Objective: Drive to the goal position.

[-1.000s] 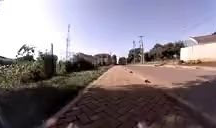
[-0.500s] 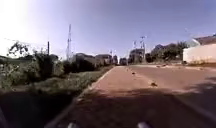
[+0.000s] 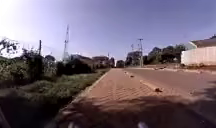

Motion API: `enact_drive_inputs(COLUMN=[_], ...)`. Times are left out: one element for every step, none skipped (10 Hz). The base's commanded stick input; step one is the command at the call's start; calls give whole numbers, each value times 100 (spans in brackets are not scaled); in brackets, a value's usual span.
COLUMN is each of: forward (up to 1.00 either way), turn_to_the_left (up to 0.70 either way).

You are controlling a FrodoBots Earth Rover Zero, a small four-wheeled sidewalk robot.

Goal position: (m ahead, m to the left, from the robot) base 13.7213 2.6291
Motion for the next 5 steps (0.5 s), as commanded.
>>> enact_drive_inputs(forward=[100, 100, 100, 100, 100], turn_to_the_left=[0, 0, 0, 0, 0])
